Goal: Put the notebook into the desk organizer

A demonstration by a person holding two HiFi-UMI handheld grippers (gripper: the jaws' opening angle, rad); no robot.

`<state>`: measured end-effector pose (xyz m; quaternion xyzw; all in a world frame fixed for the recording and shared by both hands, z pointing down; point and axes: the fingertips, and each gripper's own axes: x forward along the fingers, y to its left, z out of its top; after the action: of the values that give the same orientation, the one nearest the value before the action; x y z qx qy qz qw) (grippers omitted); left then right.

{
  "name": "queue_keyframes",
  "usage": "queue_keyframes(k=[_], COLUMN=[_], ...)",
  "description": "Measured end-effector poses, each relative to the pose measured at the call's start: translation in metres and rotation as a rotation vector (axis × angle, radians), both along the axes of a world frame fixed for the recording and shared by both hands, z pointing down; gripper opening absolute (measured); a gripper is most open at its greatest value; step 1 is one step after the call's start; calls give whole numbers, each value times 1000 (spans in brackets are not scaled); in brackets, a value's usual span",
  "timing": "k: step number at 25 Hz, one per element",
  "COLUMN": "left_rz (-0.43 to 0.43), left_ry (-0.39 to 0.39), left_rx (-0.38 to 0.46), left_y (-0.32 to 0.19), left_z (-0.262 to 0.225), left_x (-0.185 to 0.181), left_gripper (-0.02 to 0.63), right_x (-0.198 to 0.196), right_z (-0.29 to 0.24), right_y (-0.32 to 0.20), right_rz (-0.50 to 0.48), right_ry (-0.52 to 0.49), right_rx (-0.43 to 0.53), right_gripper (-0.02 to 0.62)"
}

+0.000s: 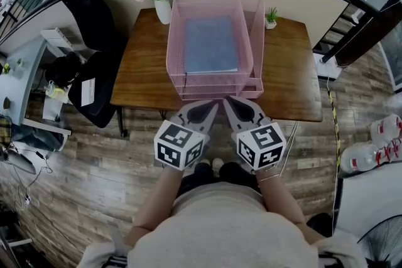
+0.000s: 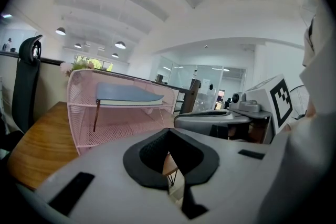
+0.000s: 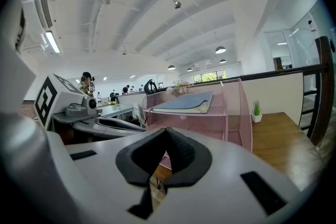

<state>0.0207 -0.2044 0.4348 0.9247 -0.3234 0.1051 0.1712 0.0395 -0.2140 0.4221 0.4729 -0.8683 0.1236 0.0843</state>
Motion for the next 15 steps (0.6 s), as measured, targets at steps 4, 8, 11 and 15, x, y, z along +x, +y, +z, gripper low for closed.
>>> queue_keyframes(k=[4, 8, 11, 15], left_rz=[3, -10, -18, -25], left_ry=[-10, 5, 7, 12], left_rx=[1, -8, -11, -14], left_y=[1, 0, -1, -2], left_z=[2, 2, 3, 3], left_x=[2, 1, -1, -3], left_gripper=[11, 11, 11, 11], right_x=[1, -1, -2, -1], right_z=[2, 3, 3, 3], right_y=[0, 1, 0, 0], right_rz=[-5, -14, -13, -8], right_ry=[7, 12, 13, 10], right_rx=[-3, -2, 0, 1], right_gripper=[9, 9, 9, 9])
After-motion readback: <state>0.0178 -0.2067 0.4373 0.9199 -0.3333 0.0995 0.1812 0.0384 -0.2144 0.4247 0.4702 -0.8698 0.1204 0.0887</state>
